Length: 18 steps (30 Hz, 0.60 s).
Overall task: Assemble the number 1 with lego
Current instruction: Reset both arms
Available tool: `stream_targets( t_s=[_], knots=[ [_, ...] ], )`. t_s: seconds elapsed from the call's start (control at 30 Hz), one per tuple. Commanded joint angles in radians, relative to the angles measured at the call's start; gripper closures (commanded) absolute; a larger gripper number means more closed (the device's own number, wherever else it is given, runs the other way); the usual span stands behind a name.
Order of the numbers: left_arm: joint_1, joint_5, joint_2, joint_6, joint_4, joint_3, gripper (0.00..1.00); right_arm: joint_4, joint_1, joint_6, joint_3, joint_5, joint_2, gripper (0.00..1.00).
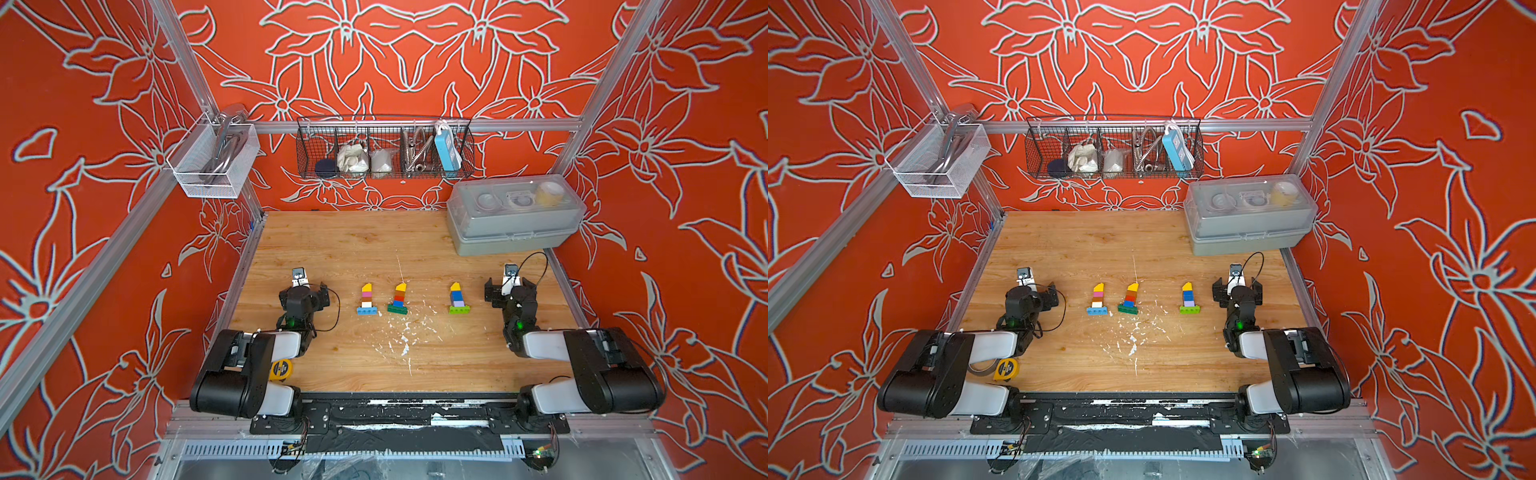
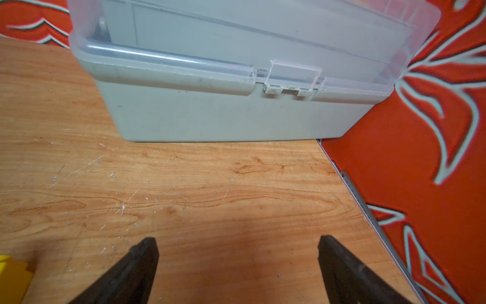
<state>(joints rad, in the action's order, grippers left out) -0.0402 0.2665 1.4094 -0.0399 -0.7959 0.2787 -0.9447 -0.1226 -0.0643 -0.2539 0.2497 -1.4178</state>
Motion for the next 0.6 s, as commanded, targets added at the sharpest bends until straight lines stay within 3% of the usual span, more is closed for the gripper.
stream_targets(
  t_s=[0.0, 0.57],
  knots=[
    [-0.001, -0.009, 0.003, 0.014, -0.023, 0.010, 0.01, 0.023, 0.007, 0.009, -0.002, -0.021, 0.011, 0.00],
    [-0.001, -0.009, 0.004, 0.015, -0.022, 0.011, 0.01, 0.039, 0.013, 0.011, -0.010, -0.035, 0.013, 0.00]
  ],
)
